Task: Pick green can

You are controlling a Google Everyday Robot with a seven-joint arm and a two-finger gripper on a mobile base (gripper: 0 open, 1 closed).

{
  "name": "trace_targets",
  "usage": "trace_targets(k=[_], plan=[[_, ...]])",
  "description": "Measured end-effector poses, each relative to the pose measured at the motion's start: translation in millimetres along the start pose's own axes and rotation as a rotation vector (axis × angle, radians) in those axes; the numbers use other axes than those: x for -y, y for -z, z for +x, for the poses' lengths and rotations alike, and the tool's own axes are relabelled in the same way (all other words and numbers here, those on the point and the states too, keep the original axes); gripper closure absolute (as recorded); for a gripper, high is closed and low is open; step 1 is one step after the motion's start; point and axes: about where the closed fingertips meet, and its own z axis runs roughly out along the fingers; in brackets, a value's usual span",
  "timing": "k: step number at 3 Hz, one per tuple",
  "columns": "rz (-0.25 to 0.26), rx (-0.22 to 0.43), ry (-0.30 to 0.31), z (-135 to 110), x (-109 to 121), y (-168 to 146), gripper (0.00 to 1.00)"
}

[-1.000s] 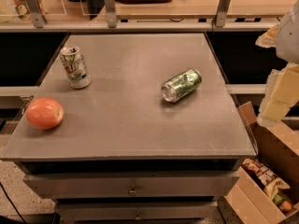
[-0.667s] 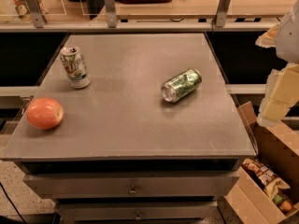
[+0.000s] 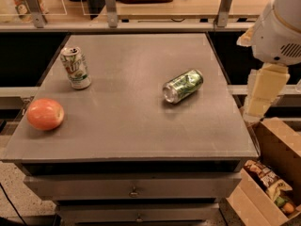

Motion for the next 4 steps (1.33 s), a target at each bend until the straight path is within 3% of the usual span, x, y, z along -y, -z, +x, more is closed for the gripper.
trace_targets(k=[2,3,4], plan=[[0.027,-0.070,0.295,-38,57,-48,0.00],[0.044,-0.104,0.412,-58,79,-73,0.00],[0.034,-0.110,0.460,-66,91,-101,0.00]])
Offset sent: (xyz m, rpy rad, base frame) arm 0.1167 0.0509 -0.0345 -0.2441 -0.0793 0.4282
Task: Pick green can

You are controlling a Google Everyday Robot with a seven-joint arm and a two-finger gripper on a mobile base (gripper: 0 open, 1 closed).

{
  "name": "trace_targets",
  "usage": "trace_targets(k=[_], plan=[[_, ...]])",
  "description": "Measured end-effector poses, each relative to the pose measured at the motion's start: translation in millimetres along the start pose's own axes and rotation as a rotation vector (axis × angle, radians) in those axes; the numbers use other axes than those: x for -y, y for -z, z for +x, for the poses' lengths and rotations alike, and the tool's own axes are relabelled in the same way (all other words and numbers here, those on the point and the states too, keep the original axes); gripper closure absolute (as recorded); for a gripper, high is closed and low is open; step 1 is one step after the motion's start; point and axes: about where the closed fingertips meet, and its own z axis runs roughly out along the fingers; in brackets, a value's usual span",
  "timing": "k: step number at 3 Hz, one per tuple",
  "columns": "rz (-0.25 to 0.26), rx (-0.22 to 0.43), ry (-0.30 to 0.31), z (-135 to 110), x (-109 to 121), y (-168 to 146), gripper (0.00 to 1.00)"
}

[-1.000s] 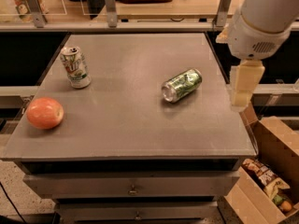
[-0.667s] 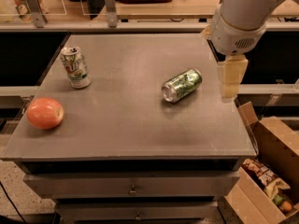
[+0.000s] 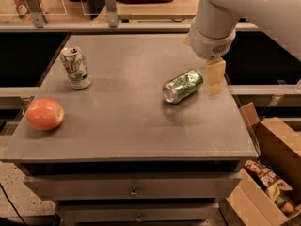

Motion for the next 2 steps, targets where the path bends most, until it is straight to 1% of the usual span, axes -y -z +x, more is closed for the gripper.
trace_targets(k=[1,2], plan=[[-0.015,0.032,0.030,-7,3,-26,0.00],[-0.034,0.096,0.063,-25,-1,-44,0.00]])
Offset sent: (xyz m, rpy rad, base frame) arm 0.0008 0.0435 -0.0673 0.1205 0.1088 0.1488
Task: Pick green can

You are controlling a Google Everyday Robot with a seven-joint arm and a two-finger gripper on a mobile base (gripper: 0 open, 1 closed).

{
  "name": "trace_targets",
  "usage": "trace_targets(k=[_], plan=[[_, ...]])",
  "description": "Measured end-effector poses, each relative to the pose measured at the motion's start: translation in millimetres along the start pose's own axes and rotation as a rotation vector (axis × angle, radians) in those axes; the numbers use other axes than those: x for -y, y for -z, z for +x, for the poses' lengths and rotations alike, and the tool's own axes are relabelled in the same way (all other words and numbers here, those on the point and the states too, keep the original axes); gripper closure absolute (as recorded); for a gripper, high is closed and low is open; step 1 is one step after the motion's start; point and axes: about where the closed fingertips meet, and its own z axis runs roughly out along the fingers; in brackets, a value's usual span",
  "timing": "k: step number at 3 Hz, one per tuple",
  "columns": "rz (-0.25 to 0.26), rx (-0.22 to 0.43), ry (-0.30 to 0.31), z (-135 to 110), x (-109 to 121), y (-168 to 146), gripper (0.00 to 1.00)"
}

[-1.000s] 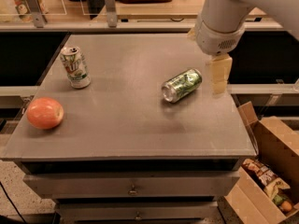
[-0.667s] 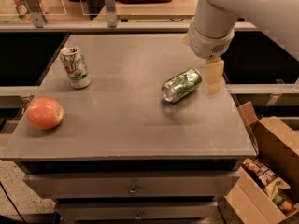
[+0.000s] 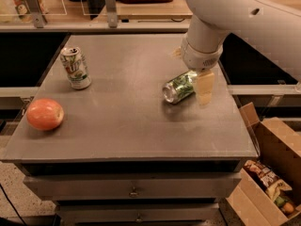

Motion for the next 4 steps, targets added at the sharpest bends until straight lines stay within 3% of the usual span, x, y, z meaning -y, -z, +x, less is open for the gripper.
trace_targets(k=[1,3,4], plan=[[-0.022,0.054,0.028,-15,-4,-14,0.16],[-0.015,0.084,0.051,-26,-5,-13,0.63],[0.004,0.132,-0.018,-15,-1,4,0.87]])
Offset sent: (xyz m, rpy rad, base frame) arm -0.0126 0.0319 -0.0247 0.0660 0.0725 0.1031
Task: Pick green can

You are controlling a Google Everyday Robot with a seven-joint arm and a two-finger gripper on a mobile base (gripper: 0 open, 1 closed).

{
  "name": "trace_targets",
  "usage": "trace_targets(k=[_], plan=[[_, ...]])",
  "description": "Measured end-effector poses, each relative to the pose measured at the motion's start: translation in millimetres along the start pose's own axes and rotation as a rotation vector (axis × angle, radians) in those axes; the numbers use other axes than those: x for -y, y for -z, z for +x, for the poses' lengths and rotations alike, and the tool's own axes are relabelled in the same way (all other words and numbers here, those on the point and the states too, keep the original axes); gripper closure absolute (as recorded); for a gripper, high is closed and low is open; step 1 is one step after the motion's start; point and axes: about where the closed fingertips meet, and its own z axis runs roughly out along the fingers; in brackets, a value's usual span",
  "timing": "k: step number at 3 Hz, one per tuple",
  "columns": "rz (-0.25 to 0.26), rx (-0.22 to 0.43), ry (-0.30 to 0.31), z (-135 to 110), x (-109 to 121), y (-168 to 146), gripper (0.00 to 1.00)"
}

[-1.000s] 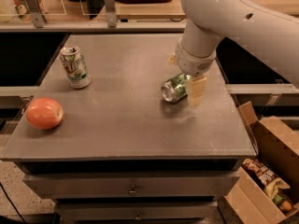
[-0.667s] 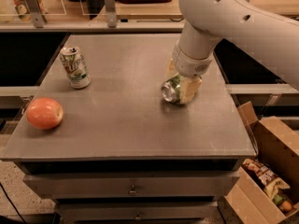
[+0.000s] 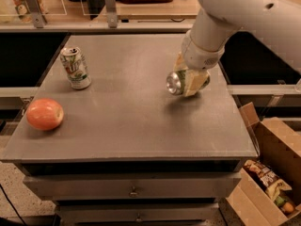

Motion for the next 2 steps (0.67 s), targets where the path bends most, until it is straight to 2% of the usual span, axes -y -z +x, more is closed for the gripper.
trace_targets(k=[1,2], plan=[[0.007,0.007,0.000,-1.9,2.7,2.1,1.00],[0.007,0.007,0.000,-1.9,2.7,2.1,1.00]])
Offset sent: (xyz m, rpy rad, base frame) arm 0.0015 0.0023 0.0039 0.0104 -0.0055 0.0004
